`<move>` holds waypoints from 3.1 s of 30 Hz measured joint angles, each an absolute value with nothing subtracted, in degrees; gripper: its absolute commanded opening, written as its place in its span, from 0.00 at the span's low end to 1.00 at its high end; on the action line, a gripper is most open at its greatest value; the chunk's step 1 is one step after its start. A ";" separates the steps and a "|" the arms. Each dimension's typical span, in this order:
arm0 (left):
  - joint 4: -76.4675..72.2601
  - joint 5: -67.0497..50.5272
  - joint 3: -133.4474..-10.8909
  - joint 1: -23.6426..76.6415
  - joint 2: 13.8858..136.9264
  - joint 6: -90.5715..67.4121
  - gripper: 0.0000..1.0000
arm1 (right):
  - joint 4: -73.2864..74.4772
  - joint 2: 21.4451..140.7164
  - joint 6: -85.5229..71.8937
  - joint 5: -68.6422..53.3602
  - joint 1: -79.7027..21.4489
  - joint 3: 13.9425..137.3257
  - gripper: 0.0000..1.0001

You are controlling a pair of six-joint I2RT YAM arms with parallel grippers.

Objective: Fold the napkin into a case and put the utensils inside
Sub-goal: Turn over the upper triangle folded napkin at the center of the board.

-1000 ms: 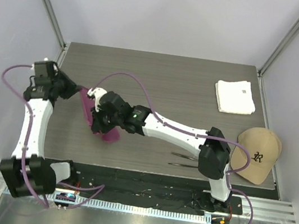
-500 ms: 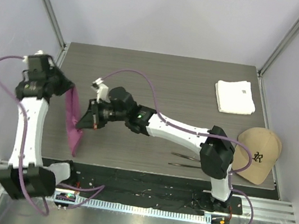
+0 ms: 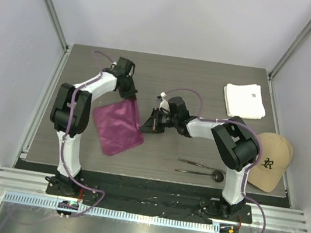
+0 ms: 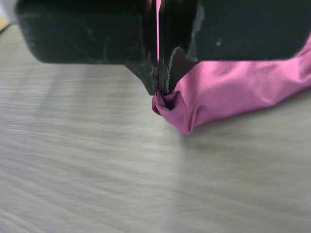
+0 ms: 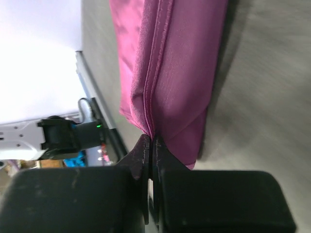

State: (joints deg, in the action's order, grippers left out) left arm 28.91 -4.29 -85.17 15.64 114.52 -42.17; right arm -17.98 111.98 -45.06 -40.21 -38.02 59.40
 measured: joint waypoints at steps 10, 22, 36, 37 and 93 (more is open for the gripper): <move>26.79 -6.33 -97.27 20.45 127.42 -43.46 0.27 | -13.10 109.84 -36.25 -38.52 -31.81 57.04 0.37; 29.19 0.64 -101.45 21.17 118.06 -37.71 0.95 | 8.91 94.70 -23.75 -15.42 -25.74 55.92 0.81; 24.86 -13.45 -92.90 19.11 112.99 -37.45 0.39 | 6.15 105.10 -22.52 -21.12 -32.84 65.84 0.57; 24.21 -14.81 -91.94 19.11 114.74 -38.13 0.50 | 5.80 105.43 -22.63 -21.45 -32.80 66.22 0.61; 37.17 -15.14 -83.13 4.82 106.41 -27.29 0.74 | 5.76 118.96 -18.52 -30.98 -16.29 74.04 0.01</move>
State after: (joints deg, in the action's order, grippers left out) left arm 37.17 -15.14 -83.13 4.82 106.41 -27.29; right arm 5.76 118.96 -18.52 -30.98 -16.29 74.04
